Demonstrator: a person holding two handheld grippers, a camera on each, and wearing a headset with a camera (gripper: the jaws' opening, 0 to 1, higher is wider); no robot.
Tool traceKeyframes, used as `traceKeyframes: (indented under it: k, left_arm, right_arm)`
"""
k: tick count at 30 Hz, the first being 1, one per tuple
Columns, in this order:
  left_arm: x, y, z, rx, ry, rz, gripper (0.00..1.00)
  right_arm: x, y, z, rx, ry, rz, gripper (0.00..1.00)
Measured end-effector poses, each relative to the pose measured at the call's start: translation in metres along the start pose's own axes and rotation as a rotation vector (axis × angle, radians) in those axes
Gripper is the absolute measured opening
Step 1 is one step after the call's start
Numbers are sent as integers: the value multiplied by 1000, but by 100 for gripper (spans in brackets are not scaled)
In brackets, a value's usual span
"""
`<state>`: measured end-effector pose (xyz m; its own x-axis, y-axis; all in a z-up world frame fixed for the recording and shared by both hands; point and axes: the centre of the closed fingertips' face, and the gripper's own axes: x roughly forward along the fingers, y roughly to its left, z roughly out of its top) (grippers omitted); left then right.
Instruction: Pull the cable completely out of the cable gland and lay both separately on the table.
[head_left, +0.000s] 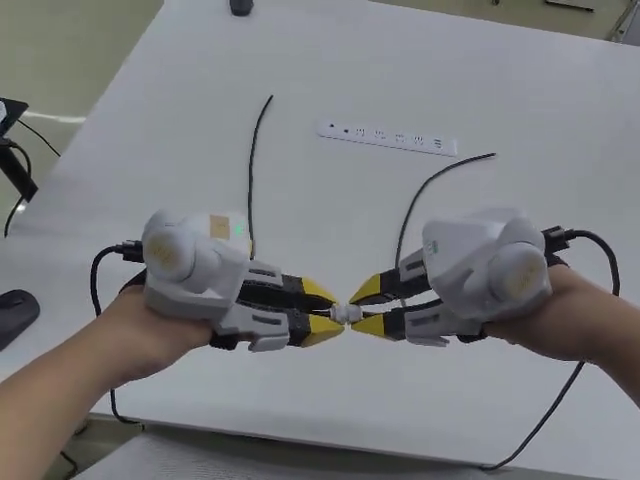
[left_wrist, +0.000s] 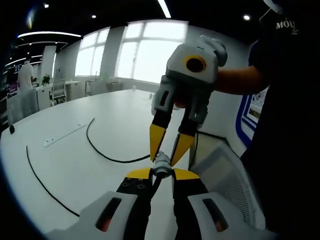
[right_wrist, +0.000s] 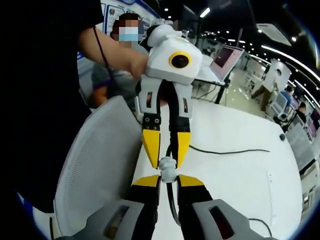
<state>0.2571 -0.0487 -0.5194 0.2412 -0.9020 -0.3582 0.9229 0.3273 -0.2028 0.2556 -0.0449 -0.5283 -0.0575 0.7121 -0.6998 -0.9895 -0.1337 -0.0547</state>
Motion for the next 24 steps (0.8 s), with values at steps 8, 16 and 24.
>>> traceKeyframes:
  k: [8, 16, 24]
  left_arm:
    - [-9, -1, 3, 98, 13, 6, 15]
    - [-10, 0, 7, 134, 11, 8, 15]
    - [-9, -3, 6, 163, 25, -4, 15]
  right_arm:
    - [-14, 3, 5, 331, -122, 164, 18]
    - [-13, -7, 14, 633, -238, 354, 18]
    - [-14, 2, 21, 808, -303, 569, 13]
